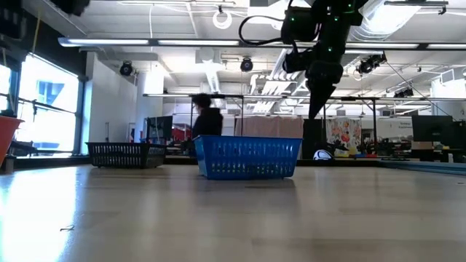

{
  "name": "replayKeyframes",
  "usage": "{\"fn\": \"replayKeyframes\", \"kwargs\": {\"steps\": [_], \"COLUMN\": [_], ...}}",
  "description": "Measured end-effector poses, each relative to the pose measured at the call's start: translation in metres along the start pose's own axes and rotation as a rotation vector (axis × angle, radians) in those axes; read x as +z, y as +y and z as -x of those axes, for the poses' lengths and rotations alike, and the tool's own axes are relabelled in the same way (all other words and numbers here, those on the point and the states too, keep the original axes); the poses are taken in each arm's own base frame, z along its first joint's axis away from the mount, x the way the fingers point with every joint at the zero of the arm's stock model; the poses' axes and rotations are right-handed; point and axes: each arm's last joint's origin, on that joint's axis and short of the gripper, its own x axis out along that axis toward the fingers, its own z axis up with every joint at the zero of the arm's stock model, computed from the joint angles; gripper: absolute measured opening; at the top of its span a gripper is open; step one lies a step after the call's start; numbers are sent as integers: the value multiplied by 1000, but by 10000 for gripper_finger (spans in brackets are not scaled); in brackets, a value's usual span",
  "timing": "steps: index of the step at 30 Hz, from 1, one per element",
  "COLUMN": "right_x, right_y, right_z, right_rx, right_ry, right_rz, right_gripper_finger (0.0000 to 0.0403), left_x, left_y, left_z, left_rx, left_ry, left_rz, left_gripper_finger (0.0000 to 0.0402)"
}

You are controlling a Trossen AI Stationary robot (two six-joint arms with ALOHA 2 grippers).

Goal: Sort crayons
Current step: Put the violet crayon into the orange basket, then put the yellow crayon into the blue basket

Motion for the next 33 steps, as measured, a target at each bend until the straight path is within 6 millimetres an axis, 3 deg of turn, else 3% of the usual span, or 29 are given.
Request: {"fn": "replayKeyframes", "kwargs": {"steps": [4, 10, 15, 27, 33], "right_x": [0, 2, 2, 2, 2], "right_y": [0, 1, 2, 2, 2], "right_z": [0, 0, 0, 0, 0], "right_rx": [5, 49, 86, 87, 86], "right_ry": [-5, -26, -37, -32, -33], "right_rz": [41, 87, 88, 89, 122], "right_gripper_finger": [16, 16, 16, 16, 16], "left_x": [-10, -14, -11, -7, 10], "left_y": [-17, -20, -29, -35, -29], "left_z": [-22, -55, -73, -77, -69], "left_rx": [-11, 147, 109, 63, 58], "left_ry": [22, 74, 87, 71, 44], "left_rz": [-9, 110, 99, 73, 34], "left_gripper_finger": [1, 2, 18, 83, 90]}}
